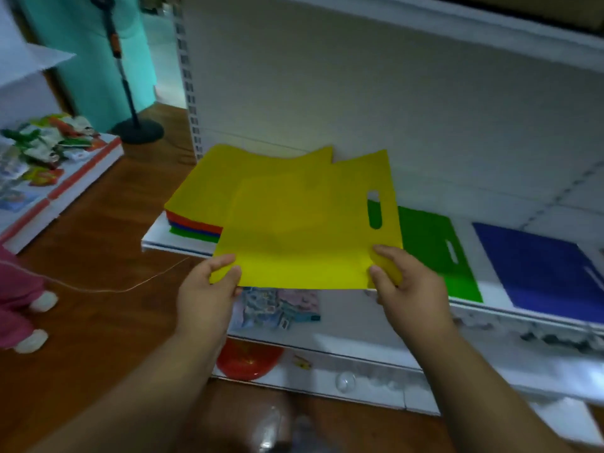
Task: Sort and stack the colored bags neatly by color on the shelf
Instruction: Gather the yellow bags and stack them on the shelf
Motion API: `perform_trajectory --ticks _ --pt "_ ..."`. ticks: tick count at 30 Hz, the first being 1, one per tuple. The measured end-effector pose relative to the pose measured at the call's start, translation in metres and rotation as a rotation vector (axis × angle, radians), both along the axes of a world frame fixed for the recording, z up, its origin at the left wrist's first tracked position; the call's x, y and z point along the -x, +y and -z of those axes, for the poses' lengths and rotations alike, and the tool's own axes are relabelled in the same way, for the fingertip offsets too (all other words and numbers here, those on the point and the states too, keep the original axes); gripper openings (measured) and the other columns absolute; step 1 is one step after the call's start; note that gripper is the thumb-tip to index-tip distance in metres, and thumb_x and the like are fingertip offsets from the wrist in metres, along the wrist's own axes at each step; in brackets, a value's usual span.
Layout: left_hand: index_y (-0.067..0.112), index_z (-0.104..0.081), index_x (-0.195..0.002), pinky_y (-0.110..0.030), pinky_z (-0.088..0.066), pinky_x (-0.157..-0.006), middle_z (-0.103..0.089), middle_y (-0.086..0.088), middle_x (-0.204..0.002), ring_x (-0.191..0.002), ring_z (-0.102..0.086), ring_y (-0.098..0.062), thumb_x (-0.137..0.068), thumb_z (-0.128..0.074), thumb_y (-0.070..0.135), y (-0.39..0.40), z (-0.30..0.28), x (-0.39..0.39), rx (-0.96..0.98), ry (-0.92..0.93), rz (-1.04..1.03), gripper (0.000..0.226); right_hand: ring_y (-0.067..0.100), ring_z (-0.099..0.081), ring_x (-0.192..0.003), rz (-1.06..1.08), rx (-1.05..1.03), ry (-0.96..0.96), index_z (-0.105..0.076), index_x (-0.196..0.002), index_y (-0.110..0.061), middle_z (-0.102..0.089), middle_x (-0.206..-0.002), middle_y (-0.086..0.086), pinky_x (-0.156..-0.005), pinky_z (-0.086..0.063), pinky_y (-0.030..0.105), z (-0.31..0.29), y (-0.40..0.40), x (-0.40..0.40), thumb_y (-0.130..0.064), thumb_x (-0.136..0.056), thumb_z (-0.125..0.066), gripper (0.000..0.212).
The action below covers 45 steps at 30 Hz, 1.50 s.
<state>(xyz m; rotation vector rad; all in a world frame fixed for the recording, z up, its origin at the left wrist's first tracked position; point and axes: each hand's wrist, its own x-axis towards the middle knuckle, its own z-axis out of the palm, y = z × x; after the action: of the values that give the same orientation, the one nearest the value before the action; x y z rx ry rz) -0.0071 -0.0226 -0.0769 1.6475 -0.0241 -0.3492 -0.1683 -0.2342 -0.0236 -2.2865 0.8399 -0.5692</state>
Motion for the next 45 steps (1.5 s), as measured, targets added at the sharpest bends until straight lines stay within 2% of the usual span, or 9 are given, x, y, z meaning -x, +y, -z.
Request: perform_trajectory --ticks 3,8,13,17,21,25,30,36,45 --pt "0.035 -0.067 -0.096 -0.035 -0.05 -0.084 -0.067 0.005 -0.106 -0.095 -0.063 -0.018 -0.091 -0.068 0.026 -0.006 -0.001 0.02 -0.148 -0.178 0.088 0.011 0.018 -0.064 -0.109 0.129 0.039 0.03 -0.06 -0.131 -0.031 -0.064 -0.129 -0.007 -0.092 -0.054 0.038 -0.002 0.001 0.047 -0.032 -0.094 -0.063 0.037" --pt "0.03 -0.067 -0.107 -0.028 -0.04 -0.089 -0.059 0.014 -0.106 -0.103 -0.05 -0.005 -0.093 -0.065 0.018 -0.04 -0.007 0.055 -0.189 -0.443 0.372 0.019 0.012 -0.06 -0.114 0.344 0.076 -0.001 -0.062 -0.13 -0.03 -0.065 -0.126 -0.007 -0.092 -0.045 0.024 -0.005 -0.001 0.119 -0.031 -0.094 -0.063 0.036" --pt "0.023 -0.071 -0.115 -0.03 -0.042 -0.089 -0.065 0.001 -0.113 -0.108 -0.058 -0.02 -0.093 -0.063 0.014 -0.077 -0.01 0.096 -0.214 -0.657 0.586 0.024 0.011 -0.062 -0.113 0.52 0.062 -0.054 -0.065 -0.127 -0.03 -0.068 -0.122 -0.007 -0.091 -0.045 0.024 0.0 -0.005 0.191 -0.028 -0.093 -0.065 0.034" --pt "0.021 -0.073 -0.112 -0.025 -0.042 -0.085 -0.066 0.0 -0.11 -0.104 -0.061 -0.021 -0.093 -0.06 0.022 -0.125 -0.013 0.158 -0.181 -0.746 0.701 0.023 0.011 -0.062 -0.112 0.665 0.063 -0.058 -0.065 -0.127 -0.029 -0.069 -0.121 -0.005 -0.091 -0.047 0.025 0.007 -0.011 0.273 -0.027 -0.092 -0.066 0.035" --pt "0.022 -0.073 -0.111 -0.026 -0.04 -0.077 -0.068 -0.004 -0.107 -0.096 -0.064 -0.026 -0.091 -0.066 0.017 -0.174 -0.004 0.249 -0.179 -0.763 0.822 0.022 0.011 -0.062 -0.111 0.8 0.088 -0.04 -0.067 -0.125 -0.028 -0.07 -0.119 -0.005 -0.088 -0.044 0.02 0.016 -0.028 0.374 -0.025 -0.09 -0.069 0.034" --pt "0.027 -0.073 -0.111 -0.027 -0.043 -0.078 -0.067 -0.001 -0.11 -0.098 -0.063 -0.023 -0.088 -0.056 0.032 -0.226 0.001 0.342 -0.155 -0.754 0.908 0.029 0.008 -0.062 -0.109 0.898 0.113 -0.024 -0.068 -0.123 -0.027 -0.07 -0.118 -0.005 -0.087 -0.043 0.018 0.021 -0.06 0.471 -0.023 -0.089 -0.07 0.034" --pt "0.023 -0.073 -0.113 -0.031 -0.045 -0.082 -0.068 -0.006 -0.112 -0.103 -0.061 -0.028 -0.091 -0.065 0.015 -0.293 -0.003 0.436 -0.157 -0.783 0.979 0.024 0.014 -0.062 -0.115 0.955 0.085 -0.011 -0.066 -0.126 -0.027 -0.068 -0.122 -0.003 -0.089 -0.042 0.019 0.022 -0.108 0.568 -0.024 -0.092 -0.066 0.035" --pt "0.024 -0.072 -0.115 -0.032 -0.049 -0.079 -0.068 -0.001 -0.111 -0.096 -0.063 -0.024 -0.092 -0.064 0.018 -0.362 0.007 0.484 -0.18 -0.798 0.983 0.025 0.012 -0.061 -0.115 0.95 0.052 -0.001 -0.065 -0.127 -0.028 -0.068 -0.123 -0.004 -0.088 -0.04 0.016 0.034 -0.187 0.618 -0.023 -0.093 -0.065 0.034" --pt "0.021 -0.073 -0.114 -0.035 -0.048 -0.079 -0.067 -0.009 -0.109 -0.095 -0.062 -0.03 -0.093 -0.061 0.022 -0.538 0.007 0.553 -0.144 -0.824 1.108 0.023 0.016 -0.059 -0.119 1.061 0.08 0.107 -0.062 -0.131 -0.027 -0.066 -0.127 -0.003 -0.091 -0.041 0.022 0.024 -0.313 0.686 -0.027 -0.095 -0.062 0.035"
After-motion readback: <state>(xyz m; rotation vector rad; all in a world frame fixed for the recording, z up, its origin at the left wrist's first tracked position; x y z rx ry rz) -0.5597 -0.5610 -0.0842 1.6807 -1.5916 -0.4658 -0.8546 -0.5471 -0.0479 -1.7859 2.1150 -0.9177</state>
